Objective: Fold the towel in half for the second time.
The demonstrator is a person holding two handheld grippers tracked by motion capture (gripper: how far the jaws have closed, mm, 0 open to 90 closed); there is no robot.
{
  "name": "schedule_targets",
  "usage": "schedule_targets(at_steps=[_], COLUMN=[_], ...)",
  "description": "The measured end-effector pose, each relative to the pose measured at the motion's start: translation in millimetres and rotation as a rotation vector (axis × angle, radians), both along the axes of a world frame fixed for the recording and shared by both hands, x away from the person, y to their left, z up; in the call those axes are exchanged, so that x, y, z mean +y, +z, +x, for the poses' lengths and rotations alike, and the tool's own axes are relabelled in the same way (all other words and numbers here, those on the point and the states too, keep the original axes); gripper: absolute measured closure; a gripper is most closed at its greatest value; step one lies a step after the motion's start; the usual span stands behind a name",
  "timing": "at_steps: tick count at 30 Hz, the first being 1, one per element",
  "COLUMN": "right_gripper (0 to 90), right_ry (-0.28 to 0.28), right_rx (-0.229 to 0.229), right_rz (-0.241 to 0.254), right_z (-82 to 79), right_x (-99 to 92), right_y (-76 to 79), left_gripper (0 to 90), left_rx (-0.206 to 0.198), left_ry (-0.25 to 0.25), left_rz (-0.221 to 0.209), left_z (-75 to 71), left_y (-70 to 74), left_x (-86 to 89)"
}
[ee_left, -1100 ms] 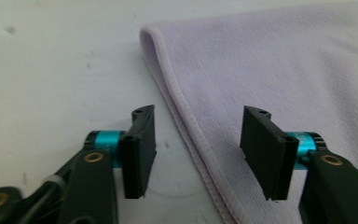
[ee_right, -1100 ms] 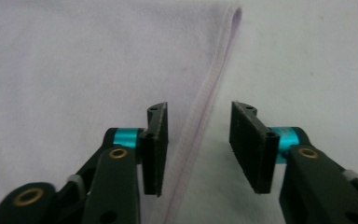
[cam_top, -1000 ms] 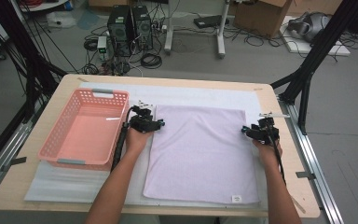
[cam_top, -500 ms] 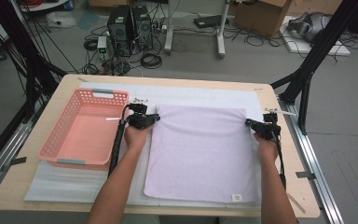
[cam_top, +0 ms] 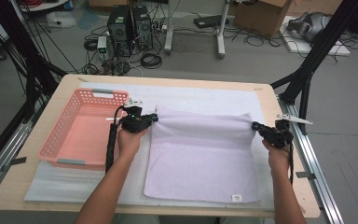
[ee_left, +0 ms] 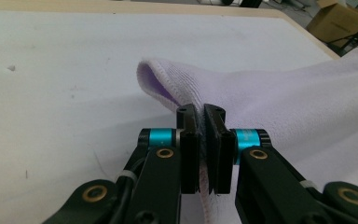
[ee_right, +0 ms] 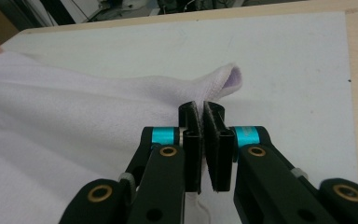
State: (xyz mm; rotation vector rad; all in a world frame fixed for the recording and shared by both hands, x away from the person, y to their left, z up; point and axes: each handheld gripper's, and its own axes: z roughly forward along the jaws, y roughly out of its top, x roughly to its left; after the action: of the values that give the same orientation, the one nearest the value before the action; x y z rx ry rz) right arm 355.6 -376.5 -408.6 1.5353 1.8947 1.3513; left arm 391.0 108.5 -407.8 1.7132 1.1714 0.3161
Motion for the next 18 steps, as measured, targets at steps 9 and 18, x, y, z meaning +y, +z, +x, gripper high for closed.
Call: schedule_targets(at_steps=[9, 18], right_gripper=[86.2, 86.1], right_ry=[0.028, 0.066], right_rx=[-0.036, -0.029], right_rz=[-0.019, -0.036], right_z=[-36.3, -77.7], right_x=[-0.7, -1.0], right_y=[5.5, -4.4], left_gripper=[84.6, 84.4], left_rx=[-0.034, -0.042], left_ry=[-0.056, -0.110], left_rz=[0.005, 0.026], left_z=[-40.9, -79.2], left_y=[5.4, -7.2], left_x=[4.4, 9.1])
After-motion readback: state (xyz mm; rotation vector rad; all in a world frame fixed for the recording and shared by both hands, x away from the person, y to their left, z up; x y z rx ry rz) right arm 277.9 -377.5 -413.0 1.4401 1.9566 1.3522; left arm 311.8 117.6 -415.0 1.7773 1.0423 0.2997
